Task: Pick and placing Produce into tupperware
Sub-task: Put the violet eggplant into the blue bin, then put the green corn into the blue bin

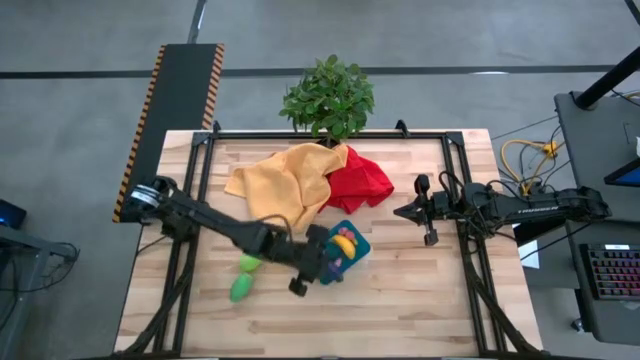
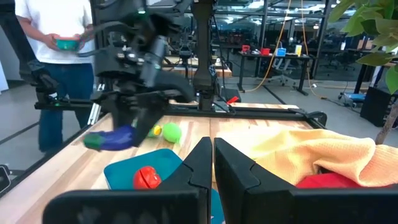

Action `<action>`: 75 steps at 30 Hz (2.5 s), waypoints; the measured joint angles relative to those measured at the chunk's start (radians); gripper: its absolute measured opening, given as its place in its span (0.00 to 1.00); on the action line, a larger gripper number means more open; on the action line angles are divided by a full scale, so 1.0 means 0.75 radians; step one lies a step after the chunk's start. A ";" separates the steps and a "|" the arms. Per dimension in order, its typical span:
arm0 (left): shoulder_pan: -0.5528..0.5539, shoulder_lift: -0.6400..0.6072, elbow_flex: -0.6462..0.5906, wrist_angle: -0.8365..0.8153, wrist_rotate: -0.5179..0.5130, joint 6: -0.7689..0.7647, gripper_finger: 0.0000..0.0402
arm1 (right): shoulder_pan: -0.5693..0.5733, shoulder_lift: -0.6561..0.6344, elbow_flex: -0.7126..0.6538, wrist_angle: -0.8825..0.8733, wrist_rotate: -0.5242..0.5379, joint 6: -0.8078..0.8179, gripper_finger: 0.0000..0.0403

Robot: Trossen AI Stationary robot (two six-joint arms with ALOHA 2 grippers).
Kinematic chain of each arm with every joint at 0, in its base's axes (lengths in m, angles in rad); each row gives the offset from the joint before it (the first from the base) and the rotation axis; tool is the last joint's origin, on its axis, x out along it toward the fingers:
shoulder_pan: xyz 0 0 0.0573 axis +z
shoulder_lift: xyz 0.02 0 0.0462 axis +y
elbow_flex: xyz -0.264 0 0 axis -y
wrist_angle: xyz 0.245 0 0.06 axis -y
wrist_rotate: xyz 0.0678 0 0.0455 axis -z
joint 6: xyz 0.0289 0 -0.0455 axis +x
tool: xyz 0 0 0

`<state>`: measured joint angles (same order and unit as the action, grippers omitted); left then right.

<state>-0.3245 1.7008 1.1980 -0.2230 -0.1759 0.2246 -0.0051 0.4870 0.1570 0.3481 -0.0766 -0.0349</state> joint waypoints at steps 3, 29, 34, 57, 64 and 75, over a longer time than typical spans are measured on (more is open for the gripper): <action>0.079 0.000 -0.003 0.014 0.071 0.001 0.40 | 0.000 0.000 0.000 0.000 0.000 0.000 0.02; 0.268 0.159 -0.035 0.179 0.231 -0.010 0.40 | 0.000 0.001 0.000 -0.032 0.006 -0.014 0.02; 0.268 0.160 -0.034 0.182 0.228 -0.012 0.40 | 0.000 0.001 0.000 -0.037 0.022 -0.014 0.02; 0.267 0.160 -0.030 0.213 0.172 -0.082 0.57 | 0.000 0.001 0.000 -0.041 0.034 -0.013 0.02; 0.262 0.124 -0.027 0.196 0.171 -0.083 0.61 | 0.000 0.001 0.000 -0.042 0.034 -0.013 0.02; 0.210 -0.124 -0.033 -0.363 0.156 -0.544 0.61 | 0.000 0.002 0.000 -0.071 0.035 -0.013 0.02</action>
<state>-0.1667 1.6078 1.1732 -0.4950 -0.0589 -0.1837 -0.0052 0.4884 0.1570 0.2947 -0.0505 -0.0446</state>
